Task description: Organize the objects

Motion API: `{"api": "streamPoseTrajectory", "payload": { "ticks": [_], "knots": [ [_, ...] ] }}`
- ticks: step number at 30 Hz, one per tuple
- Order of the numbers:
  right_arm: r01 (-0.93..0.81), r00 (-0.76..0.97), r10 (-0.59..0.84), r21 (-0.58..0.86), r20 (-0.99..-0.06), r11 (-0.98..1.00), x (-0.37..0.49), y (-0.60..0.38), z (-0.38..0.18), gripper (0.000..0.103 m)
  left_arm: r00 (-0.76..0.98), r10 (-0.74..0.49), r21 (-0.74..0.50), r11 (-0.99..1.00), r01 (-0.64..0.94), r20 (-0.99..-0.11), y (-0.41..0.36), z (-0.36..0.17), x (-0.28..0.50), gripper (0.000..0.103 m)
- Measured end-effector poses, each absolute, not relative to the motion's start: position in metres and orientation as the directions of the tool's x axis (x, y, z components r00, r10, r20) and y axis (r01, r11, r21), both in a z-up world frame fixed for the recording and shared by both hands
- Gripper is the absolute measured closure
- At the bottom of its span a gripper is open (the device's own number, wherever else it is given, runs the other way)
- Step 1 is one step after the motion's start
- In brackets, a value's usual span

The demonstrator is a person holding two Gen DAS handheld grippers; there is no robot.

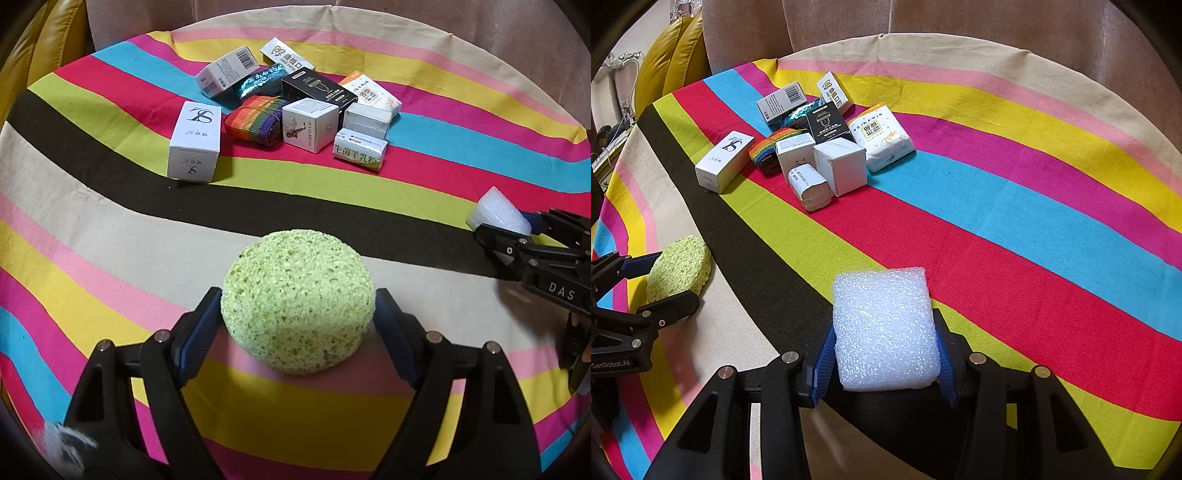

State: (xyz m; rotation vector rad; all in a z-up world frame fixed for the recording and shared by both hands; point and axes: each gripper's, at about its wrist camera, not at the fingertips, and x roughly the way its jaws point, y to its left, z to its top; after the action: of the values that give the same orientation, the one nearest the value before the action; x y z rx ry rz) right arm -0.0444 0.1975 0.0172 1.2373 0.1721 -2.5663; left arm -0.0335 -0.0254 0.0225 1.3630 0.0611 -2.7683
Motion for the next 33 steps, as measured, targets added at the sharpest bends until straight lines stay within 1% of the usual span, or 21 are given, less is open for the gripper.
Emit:
{"api": "streamPoseTrajectory", "payload": {
  "ticks": [5,7,10,14,16,19,27,33],
  "knots": [
    [0.306,-0.588,-0.212,0.029,-0.780,-0.952,-0.045,0.199,0.017,0.056,-0.611,-0.059,0.009,-0.996,0.085,-0.789,-0.024,0.023,-0.032,0.020],
    [0.305,-0.587,-0.216,0.034,-0.780,-0.952,-0.046,0.199,0.017,0.055,-0.601,-0.088,0.027,-0.994,0.109,-0.794,-0.026,0.026,-0.024,0.020],
    [0.305,-0.592,-0.203,0.016,-0.780,-0.952,-0.045,0.199,0.017,0.056,-0.618,-0.066,-0.022,-0.991,0.133,-0.783,-0.034,0.034,0.009,0.020],
    [0.267,-0.599,-0.172,0.007,-0.782,-0.964,-0.040,0.201,0.017,0.056,-0.642,-0.079,-0.016,-0.990,0.140,-0.763,-0.042,0.042,0.054,0.020],
    [0.226,-0.592,-0.155,0.022,-0.791,-0.974,-0.030,0.204,0.018,0.056,-0.657,-0.086,-0.020,-0.988,0.152,-0.749,-0.047,0.045,0.075,0.020],
    [0.190,-0.589,-0.169,0.068,-0.790,-0.979,-0.007,0.207,0.020,0.056,-0.680,-0.070,-0.063,-0.983,0.170,-0.730,-0.054,0.049,0.099,0.020],
    [0.209,-0.590,-0.180,0.067,-0.787,-0.976,0.056,0.184,0.021,0.056,-0.738,-0.050,-0.103,-0.982,0.160,-0.673,-0.063,0.066,0.144,0.020],
    [0.236,-0.589,-0.191,0.059,-0.785,-0.970,0.080,0.165,0.021,0.056,-0.767,-0.048,-0.146,-0.972,0.183,-0.640,-0.079,0.076,0.169,0.020]
  ]
}}
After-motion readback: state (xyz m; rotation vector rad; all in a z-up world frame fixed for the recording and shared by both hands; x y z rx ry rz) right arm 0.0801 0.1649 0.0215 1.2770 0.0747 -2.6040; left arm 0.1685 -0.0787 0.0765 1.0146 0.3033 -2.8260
